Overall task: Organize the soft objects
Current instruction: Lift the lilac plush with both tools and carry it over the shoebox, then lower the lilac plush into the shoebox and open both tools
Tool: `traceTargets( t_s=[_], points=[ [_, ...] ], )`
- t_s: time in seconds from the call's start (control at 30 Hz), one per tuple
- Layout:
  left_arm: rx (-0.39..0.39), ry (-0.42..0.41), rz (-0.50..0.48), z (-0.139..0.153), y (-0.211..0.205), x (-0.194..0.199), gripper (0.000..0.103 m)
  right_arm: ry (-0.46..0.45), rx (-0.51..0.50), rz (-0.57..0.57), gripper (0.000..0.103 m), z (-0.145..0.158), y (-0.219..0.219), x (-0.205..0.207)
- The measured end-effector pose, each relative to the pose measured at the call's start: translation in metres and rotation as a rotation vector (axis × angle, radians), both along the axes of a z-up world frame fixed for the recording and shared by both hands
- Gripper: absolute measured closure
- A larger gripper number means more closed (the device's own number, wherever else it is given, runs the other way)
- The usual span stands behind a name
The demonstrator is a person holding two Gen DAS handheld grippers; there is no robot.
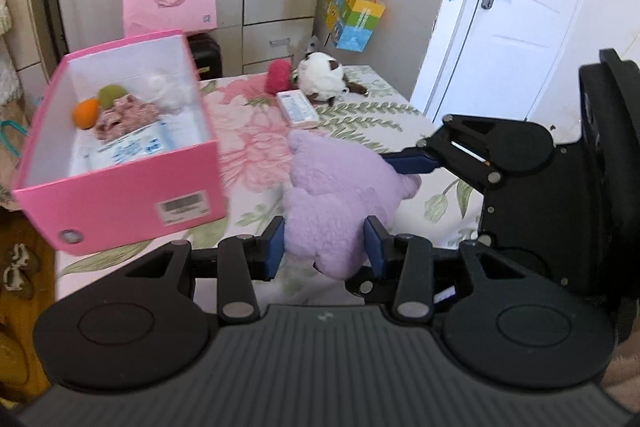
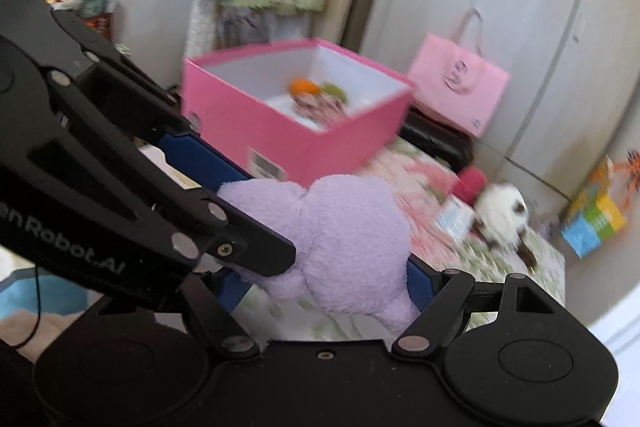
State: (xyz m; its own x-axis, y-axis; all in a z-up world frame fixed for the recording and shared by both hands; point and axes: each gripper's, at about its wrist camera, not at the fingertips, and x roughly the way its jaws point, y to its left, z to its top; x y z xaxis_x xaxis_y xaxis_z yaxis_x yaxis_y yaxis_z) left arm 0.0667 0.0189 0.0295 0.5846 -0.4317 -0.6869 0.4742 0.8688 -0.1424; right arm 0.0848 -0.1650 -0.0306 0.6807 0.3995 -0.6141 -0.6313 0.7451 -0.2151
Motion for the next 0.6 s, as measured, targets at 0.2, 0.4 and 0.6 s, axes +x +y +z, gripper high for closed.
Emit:
traceTargets(
  t_s=[0.2, 0.4, 0.6],
  points=[
    [0.010, -0.020, 0.041, 0.028, 0.034, -0.003, 0.064, -0.007, 0.051, 0.070, 0.021, 0.024, 0.029, -0.002],
    [-0.039, -0.119, 0.107, 0.044, 0.064, 0.011, 0.063, -0.077, 0.091, 0.088, 0.020, 0.047, 0.055, 0.017],
    [-0.105, -0.094, 0.152, 0.044, 0.089, 0.067, 0.063, -0.037, 0.161, 0.120, 0.018, 0.051, 0.067, 0.067]
  ],
)
